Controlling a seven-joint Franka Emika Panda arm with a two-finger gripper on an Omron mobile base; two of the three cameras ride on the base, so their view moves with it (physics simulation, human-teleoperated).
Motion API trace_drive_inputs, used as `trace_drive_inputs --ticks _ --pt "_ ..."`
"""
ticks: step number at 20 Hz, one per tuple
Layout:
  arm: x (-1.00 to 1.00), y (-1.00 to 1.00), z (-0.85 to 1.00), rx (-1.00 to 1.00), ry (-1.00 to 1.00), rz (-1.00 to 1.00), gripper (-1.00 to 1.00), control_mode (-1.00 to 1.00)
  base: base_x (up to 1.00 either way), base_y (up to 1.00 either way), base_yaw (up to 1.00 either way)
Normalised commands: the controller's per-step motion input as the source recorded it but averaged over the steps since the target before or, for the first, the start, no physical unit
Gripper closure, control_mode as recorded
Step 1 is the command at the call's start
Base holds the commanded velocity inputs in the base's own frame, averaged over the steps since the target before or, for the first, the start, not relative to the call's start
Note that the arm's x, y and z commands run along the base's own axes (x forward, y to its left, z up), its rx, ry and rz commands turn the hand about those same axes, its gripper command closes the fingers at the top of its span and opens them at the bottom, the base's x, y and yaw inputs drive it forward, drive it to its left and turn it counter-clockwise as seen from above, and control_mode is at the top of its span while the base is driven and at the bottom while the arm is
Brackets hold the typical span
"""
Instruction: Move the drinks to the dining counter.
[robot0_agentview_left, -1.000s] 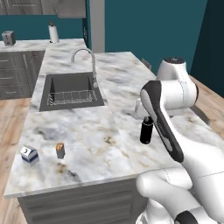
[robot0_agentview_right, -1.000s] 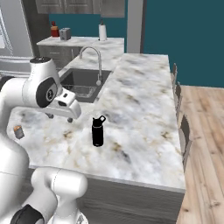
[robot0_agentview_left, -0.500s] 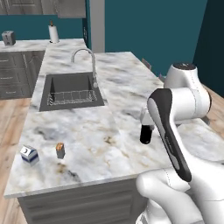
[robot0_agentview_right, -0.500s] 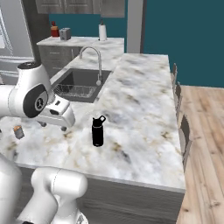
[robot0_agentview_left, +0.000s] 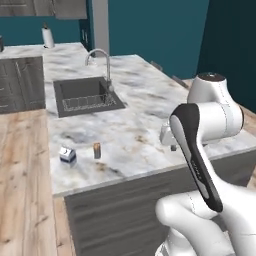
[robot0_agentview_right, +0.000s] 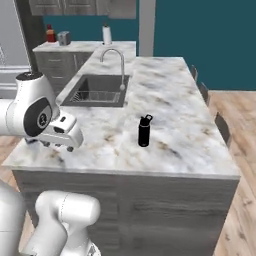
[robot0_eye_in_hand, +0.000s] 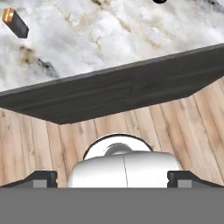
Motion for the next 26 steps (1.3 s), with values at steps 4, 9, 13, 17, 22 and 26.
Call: trace_drive_inputs --ticks 4,9,13,17,22,26 --pt "0.00 0.00 0.00 0.00 0.00 0.00 -1.00 1.00 -0.52 1.00 -0.42" --pt "0.00 0.00 0.00 0.00 0.00 0.00 -1.00 1.00 -0.27 1.00 -0.44" --pt "0.00 0.00 0.00 0.00 0.00 0.00 -1.00 1.00 -0.08 1.00 -0.51" --pt "0.00 0.00 0.00 0.00 0.00 0.00 -1.00 1.00 0.00 1.00 -0.61" --pt "0.00 0.00 0.00 0.00 0.00 0.00 -1.00 1.00 0.00 0.92 -0.67" --pt "0.00 0.00 0.00 0.00 0.00 0.00 -1.00 1.00 0.00 0.80 -0.73"
